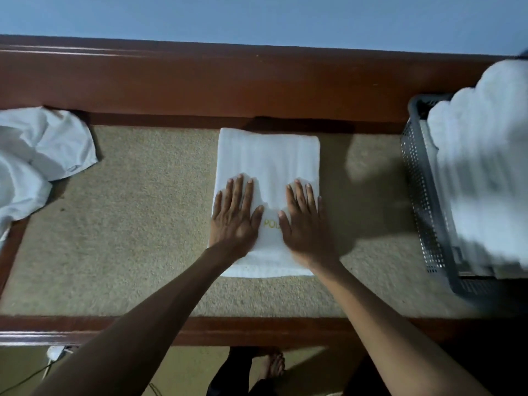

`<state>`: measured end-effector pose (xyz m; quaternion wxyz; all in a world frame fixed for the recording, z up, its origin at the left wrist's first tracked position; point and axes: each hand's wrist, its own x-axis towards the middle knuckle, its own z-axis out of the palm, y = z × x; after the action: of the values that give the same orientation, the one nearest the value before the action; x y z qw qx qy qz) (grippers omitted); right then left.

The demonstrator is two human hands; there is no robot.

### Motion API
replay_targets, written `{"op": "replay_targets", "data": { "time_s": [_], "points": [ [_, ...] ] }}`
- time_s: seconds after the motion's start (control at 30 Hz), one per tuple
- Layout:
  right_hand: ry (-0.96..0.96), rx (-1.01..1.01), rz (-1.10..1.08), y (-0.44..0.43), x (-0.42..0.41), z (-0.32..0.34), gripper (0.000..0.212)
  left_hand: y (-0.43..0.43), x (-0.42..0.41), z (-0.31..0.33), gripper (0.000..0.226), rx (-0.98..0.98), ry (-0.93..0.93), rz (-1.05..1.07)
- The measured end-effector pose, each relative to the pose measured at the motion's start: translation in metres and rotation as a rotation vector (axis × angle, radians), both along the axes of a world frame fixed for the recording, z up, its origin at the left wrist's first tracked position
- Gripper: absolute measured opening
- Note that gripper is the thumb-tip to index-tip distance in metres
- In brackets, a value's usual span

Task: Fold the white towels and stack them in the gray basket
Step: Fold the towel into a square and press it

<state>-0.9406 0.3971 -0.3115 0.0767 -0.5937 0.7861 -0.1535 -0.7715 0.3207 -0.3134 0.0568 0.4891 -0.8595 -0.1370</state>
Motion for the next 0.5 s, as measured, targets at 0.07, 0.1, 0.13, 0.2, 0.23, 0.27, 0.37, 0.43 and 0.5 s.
{"op": "replay_targets", "data": {
  "time_s": [0.07,0.1,0.13,0.2,0.23,0.27,0.37,0.43,0.5],
  "points": [
    [-0.025,-0.010,0.010,0.018,-0.004,-0.002,0.064,0.011,0.009,0.000,0.066,-0.016,-0.004,-0.018],
    [-0.022,-0.020,0.005,0.024,-0.006,-0.003,0.063,0.016,0.014,0.000,0.067,-0.015,-0.012,-0.027],
    [-0.014,-0.027,0.002,0.030,-0.007,-0.005,0.062,0.020,0.018,0.001,0.069,-0.005,-0.012,-0.044],
    [-0.008,-0.028,0.018,0.035,-0.010,-0.006,0.061,0.022,0.029,0.005,0.069,0.030,0.025,-0.103],
    [-0.007,-0.028,0.031,0.036,-0.011,-0.006,0.061,0.022,0.036,0.006,0.068,0.053,0.052,-0.138],
    [-0.012,-0.032,0.041,0.036,-0.012,-0.006,0.061,0.022,0.044,0.007,0.067,0.079,0.076,-0.167],
    [-0.077,-0.070,0.051,0.043,-0.013,-0.006,0.062,0.027,0.073,0.007,0.065,0.134,0.098,-0.208],
    [-0.139,-0.104,0.042,0.050,-0.016,-0.007,0.062,0.027,0.085,0.010,0.064,0.150,0.150,-0.184],
    [-0.181,-0.156,0.024,0.056,-0.022,-0.008,0.059,0.017,0.085,0.023,0.054,0.111,0.294,-0.100]
  ]
}}
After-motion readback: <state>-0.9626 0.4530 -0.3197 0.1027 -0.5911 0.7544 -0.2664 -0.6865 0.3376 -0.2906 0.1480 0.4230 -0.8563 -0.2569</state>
